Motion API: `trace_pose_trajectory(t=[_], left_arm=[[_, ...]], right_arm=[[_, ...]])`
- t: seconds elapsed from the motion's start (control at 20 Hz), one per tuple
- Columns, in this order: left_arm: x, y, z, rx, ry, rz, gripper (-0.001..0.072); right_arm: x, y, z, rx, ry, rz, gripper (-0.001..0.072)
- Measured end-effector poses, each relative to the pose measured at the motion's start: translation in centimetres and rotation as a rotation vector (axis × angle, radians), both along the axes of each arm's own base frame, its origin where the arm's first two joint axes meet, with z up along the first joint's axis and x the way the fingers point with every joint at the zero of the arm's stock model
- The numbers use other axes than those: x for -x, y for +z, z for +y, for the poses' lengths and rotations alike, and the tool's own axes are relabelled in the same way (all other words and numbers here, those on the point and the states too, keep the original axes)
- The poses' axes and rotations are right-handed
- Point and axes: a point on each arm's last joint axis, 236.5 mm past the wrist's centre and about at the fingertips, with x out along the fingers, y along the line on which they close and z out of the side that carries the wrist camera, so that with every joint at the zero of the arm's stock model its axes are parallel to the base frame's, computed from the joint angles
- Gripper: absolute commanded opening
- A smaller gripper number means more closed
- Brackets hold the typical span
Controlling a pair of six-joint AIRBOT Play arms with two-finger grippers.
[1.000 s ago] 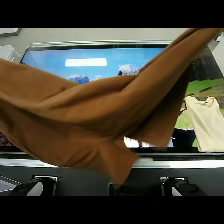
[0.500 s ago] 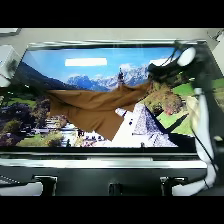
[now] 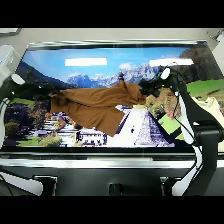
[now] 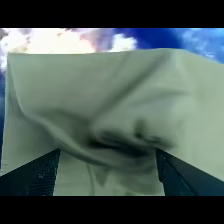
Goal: Fold the clothes and pants, and hang the long-sleeved shirts on hangers.
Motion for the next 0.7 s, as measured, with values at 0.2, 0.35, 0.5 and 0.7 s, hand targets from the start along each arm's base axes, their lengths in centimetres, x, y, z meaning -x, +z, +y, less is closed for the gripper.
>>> trace_pose_trajectory(t=[0.2, 0.35, 0.5, 0.7], left_arm=[[2.4, 8.1, 0.8, -0.004, -0.038, -0.039, 0.072], [6.7, 10.9, 0.3, 0.01, -0.054, -0.01, 0.072], [11.7, 9.6, -3.2, 0.142, -0.065, 0.058, 0.072], [16.8, 5.7, -9.9, 0.373, -0.059, 0.099, 0.072]], right_arm=[[0.4, 2.0, 0.1, -0.001, 0.022, -0.019, 0.003], [0.7, 3.8, 0.2, 0.002, 0.043, -0.045, 0.003], [1.1, 5.5, 0.2, 0.011, 0.077, -0.071, 0.003], [1.9, 7.0, 0.3, 0.022, 0.122, -0.086, 0.003]])
